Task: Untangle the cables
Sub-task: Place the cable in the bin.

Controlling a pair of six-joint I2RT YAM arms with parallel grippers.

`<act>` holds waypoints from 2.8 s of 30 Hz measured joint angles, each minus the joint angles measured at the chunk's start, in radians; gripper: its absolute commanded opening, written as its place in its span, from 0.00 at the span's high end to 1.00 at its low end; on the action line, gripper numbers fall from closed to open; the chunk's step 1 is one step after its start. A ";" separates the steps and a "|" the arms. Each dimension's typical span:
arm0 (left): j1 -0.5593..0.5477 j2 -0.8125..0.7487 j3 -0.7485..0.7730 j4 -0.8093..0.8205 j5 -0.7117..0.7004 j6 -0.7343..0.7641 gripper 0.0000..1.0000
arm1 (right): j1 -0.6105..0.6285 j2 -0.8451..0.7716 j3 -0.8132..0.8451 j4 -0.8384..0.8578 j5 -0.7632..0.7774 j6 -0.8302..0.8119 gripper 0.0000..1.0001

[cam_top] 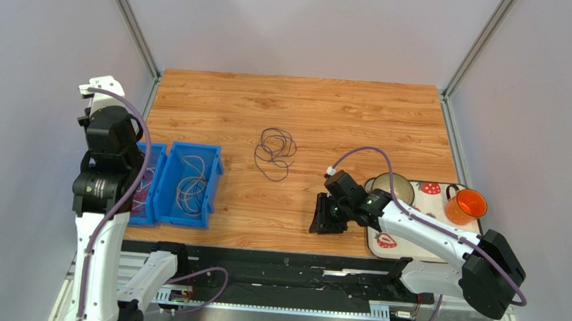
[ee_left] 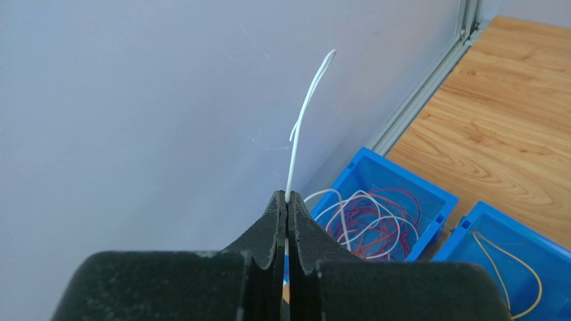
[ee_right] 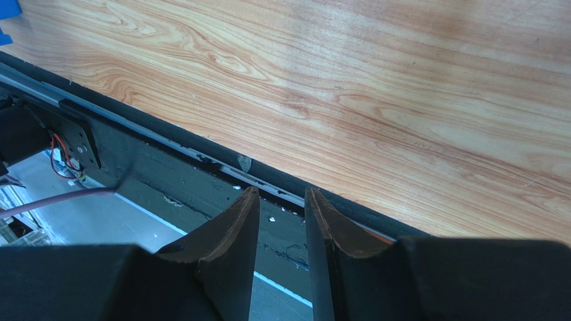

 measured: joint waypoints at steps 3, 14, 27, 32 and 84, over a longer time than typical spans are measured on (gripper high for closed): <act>0.092 0.047 -0.026 0.003 0.067 -0.055 1.00 | 0.000 0.014 0.000 0.008 -0.008 -0.009 0.66; 0.345 0.081 -0.175 0.055 0.332 -0.256 1.00 | 0.000 0.033 0.022 0.002 -0.019 -0.030 0.66; 0.462 0.028 -0.378 0.153 0.451 -0.441 1.00 | 0.001 0.086 0.215 -0.097 0.005 -0.025 0.66; 0.488 0.048 -0.481 0.152 0.549 -0.540 1.00 | 0.008 0.086 0.219 -0.115 0.013 0.001 0.67; 0.245 0.011 -0.456 0.182 0.971 -0.527 0.16 | 0.027 0.048 0.221 -0.167 0.074 0.008 0.66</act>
